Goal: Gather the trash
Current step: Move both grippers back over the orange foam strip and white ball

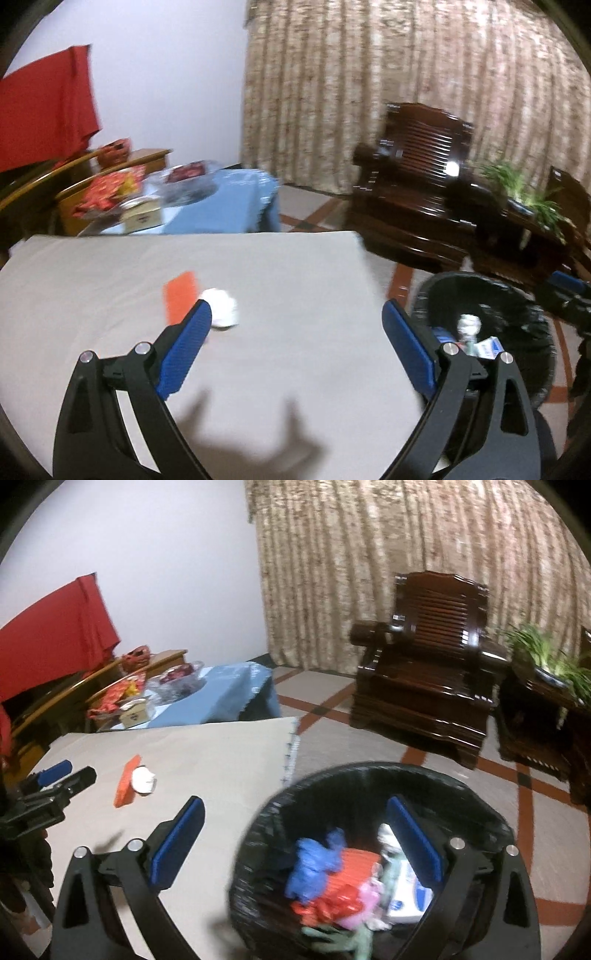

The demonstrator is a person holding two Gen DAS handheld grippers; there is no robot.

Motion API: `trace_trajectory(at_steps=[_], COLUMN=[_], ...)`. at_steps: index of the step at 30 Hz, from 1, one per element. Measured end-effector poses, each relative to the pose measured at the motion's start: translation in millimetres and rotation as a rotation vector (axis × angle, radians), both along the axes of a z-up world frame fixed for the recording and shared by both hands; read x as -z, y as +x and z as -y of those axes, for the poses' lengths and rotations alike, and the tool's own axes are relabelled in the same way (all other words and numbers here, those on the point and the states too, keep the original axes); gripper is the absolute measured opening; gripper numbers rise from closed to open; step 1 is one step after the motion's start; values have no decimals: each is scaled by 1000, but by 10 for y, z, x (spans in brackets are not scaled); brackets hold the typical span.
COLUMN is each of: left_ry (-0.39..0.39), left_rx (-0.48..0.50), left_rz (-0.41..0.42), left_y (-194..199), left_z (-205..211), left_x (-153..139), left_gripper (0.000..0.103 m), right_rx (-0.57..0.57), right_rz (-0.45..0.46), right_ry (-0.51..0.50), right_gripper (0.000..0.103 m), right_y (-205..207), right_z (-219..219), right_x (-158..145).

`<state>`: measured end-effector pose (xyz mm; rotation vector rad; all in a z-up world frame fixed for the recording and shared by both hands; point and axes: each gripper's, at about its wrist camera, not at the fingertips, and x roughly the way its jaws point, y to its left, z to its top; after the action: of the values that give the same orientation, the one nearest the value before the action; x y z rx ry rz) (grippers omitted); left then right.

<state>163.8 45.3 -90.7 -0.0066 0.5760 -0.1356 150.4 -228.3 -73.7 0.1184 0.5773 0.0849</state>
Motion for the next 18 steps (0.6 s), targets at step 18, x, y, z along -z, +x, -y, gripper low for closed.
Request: trace_trajectory(at_steps=[18], left_ry=[25], left_rx=[-213], left_rz=[-99], left_y=[550], left_z=[-1134], left_x=[485], left_gripper=[91], right_rx=[-172], right_rz=[-49], right_ry=[-16], right_gripper=[97], right_y=[981], right_z=[-1288], right_x=[426])
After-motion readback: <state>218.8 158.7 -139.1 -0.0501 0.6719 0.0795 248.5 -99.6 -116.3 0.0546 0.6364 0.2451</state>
